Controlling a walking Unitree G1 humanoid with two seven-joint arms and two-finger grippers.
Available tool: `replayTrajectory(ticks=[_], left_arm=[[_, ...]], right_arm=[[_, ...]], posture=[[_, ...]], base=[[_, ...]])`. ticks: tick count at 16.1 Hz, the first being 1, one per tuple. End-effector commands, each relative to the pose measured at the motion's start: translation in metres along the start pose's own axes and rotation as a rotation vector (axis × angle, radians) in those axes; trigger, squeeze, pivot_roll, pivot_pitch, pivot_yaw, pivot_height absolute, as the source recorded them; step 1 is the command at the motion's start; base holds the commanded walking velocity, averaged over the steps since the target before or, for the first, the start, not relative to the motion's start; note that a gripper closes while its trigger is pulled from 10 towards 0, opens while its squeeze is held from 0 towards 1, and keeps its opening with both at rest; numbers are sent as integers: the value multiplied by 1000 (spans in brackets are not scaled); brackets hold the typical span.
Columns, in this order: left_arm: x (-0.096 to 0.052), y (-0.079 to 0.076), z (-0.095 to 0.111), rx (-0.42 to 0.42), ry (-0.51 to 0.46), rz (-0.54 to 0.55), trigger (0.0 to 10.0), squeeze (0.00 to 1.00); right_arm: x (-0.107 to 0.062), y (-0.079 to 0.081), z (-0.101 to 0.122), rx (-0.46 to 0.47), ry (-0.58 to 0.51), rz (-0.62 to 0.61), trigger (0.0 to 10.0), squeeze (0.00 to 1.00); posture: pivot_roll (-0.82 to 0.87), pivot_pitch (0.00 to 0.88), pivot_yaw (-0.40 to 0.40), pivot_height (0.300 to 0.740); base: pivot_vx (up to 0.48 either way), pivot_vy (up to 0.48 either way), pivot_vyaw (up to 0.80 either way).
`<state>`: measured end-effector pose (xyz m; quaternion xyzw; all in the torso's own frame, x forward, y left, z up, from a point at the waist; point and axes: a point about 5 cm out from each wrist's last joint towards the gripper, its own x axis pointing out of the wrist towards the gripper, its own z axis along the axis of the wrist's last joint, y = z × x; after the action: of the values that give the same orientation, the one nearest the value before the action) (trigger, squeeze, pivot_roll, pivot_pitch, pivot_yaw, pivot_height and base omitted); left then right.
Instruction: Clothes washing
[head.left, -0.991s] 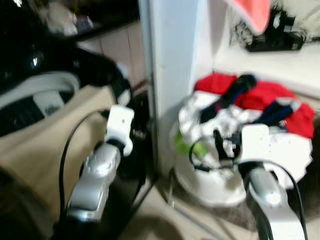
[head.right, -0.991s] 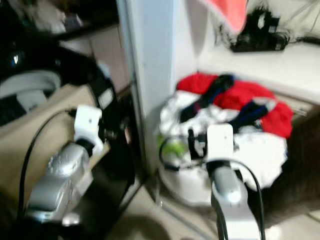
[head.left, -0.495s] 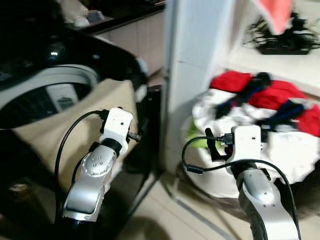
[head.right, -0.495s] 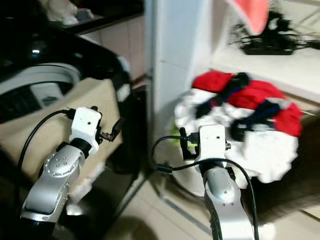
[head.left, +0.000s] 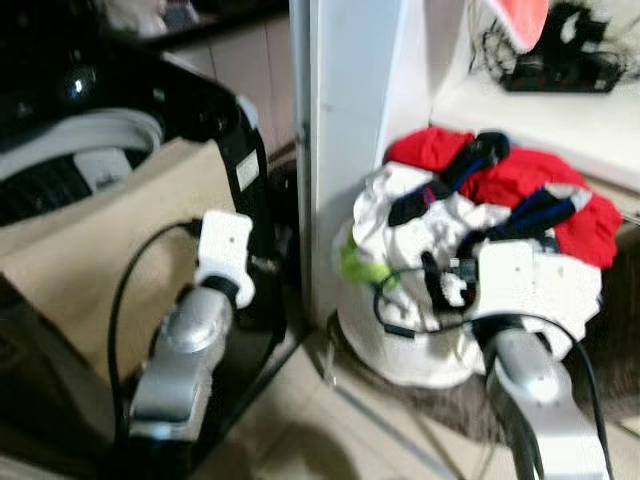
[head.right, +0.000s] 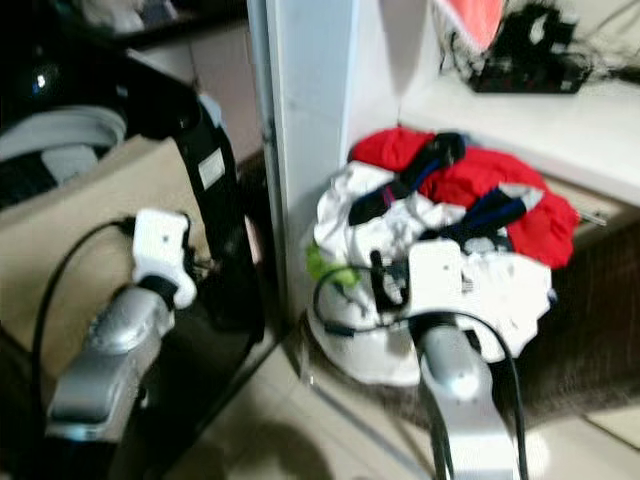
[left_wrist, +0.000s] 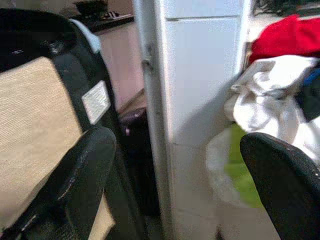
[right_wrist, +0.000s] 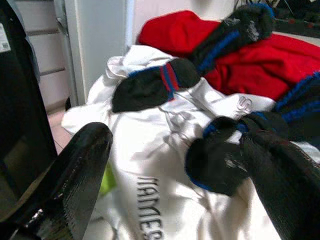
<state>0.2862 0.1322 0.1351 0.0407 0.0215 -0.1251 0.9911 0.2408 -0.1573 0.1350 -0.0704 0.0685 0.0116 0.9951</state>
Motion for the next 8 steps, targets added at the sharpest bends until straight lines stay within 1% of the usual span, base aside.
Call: replayTrajectory(ticks=[1, 3, 5, 6, 8], left_arm=[[0, 4, 6, 11, -23, 11, 10000, 0], [0, 6, 6, 19, -18, 22, 10000, 0], [0, 6, 6, 19, -12, 18, 10000, 0], [0, 5, 5, 16, -11, 10, 10000, 0], [1, 4, 5, 14, -11, 7, 10000, 0]], right_arm=[[0, 3, 3, 8, -15, 29, 10000, 0], [0, 7, 4, -15, -13, 53, 10000, 0], [1, 7, 4, -3, -13, 40, 10000, 0], [1, 5, 3, 23, -10, 29, 10000, 0], [1, 4, 3, 18, -14, 39, 10000, 0]], posture=[[-127, 0, 21, 740], [-125, 0, 23, 740], [-125, 0, 23, 740], [-126, 0, 25, 740], [-127, 0, 24, 740]], base=[[345, 0, 0], [364, 0, 800], [373, 0, 800], [379, 0, 0], [377, 0, 0]])
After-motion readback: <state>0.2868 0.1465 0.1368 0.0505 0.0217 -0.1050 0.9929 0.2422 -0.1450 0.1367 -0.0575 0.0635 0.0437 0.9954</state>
